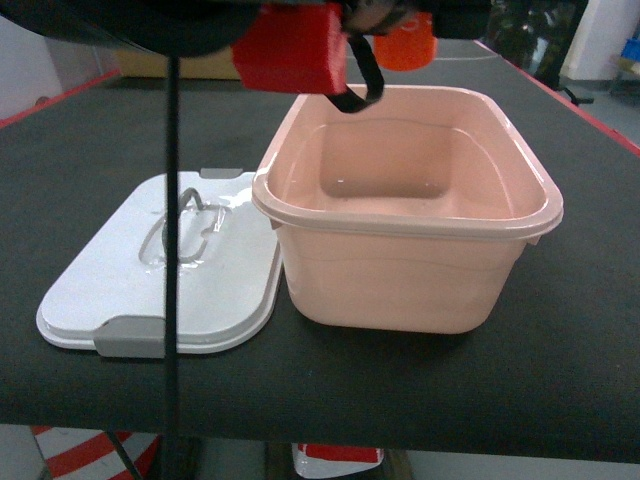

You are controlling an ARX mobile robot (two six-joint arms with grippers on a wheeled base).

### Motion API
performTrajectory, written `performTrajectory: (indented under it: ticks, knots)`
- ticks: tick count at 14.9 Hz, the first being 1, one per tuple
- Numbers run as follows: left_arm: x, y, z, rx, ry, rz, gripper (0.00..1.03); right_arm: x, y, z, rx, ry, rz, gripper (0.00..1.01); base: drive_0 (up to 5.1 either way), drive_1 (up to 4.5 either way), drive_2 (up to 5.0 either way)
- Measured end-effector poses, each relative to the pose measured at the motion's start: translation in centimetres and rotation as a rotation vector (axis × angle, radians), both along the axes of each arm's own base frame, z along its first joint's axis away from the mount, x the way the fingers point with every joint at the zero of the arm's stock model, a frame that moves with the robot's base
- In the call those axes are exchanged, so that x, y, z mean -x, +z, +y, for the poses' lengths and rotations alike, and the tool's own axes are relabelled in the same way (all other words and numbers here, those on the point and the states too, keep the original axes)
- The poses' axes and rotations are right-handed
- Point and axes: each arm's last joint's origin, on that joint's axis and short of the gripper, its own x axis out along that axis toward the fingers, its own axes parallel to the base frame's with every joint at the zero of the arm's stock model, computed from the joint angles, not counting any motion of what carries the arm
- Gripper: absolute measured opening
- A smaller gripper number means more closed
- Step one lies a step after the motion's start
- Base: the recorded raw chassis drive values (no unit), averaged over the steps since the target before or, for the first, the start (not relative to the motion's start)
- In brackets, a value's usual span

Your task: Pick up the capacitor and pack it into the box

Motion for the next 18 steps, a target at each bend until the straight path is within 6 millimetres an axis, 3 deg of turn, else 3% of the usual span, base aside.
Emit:
performTrajectory:
  ticks: [1,3,5,6,10,12,14,15,18]
  knots:
    - [-0.2,-0.6,-0.9,-0.003,-0.013,0.006,0.44,0.0,0.0,0.0,0.000,0.000,0.000,0.98,0.0,0.00,0.0]
    - [-0.5,-0.8,-0.8,0.002,0.029,-0.015,0.69,0.0,0.0,0.0,0.000,0.000,0.000,0.98,0.0,0.00,0.0]
    - [-1.5,-0.8,2.3,-0.016,0.126,-0.027,0.93,0.0,0.0,0.0,0.000,0.000,0.000,0.98,0.0,0.00,0.0]
    - [-1.8,-0.7,4.5,-0.027,0.178,-0.022,1.00,0.0,0.0,0.0,0.000,0.000,0.000,0.98,0.0,0.00,0.0]
    - [-1.4,1.6,13.2,-0.017,0.362,-0.082,0.98,0.0,0.0,0.0,0.000,0.000,0.000,0.98,0.0,0.00,0.0]
    - [-0.4,1.4,16.9,-0.019,0.446,-0.086,0.98,0.0,0.0,0.0,0.000,0.000,0.000,0.98,0.0,0.00,0.0]
    - [0.1,-1.7,18.5,-0.044,0.479,-0.015,0.98,0.0,0.0,0.0,0.000,0.000,0.000,0.98,0.0,0.00,0.0]
    - [0.6,-5.7,18.9,-0.062,0.471,0.079,0.98,0.0,0.0,0.0,0.000,0.000,0.000,0.98,0.0,0.00,0.0]
    - [0.5,-8.0,18.2,-0.049,0.439,0.123,0.98,0.0,0.0,0.0,0.000,0.000,0.000,0.98,0.0,0.00,0.0]
